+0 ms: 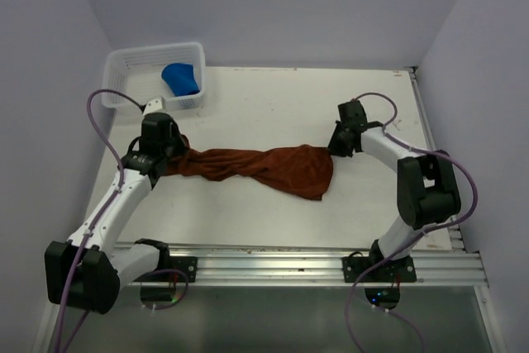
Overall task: Roll the towels
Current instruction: Flatten the towel
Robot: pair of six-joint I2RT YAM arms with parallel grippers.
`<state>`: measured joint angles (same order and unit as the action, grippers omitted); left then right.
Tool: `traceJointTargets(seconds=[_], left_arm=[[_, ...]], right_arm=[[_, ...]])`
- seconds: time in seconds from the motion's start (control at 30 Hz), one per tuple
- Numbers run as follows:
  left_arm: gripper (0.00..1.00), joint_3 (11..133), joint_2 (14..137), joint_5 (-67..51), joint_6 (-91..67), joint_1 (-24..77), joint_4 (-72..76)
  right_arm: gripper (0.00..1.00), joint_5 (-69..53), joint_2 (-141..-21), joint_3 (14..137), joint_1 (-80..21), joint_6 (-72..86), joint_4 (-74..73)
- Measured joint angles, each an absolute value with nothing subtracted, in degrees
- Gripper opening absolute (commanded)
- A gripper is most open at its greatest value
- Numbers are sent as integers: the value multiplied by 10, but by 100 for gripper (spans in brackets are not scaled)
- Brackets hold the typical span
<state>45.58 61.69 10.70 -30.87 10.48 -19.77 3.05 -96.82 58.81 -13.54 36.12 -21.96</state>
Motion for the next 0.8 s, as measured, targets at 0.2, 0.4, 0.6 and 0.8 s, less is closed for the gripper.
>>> traceJointTargets(seconds=[0.2,0.4,0.6,0.8], left_arm=[[0,529,691,82,-309,75,-184],[0,568,707,63,-310,51,-168],[0,561,706,57,-310,38,-164],[0,525,705,46,-310,35,-160]], right_arm=[[0,23,-835,638,-149,260,-201],[0,-31,-612,612,-243,157,-180],[46,-24,-541,496,-395,151,-270],[66,86,-588,485,-442,243,-413]])
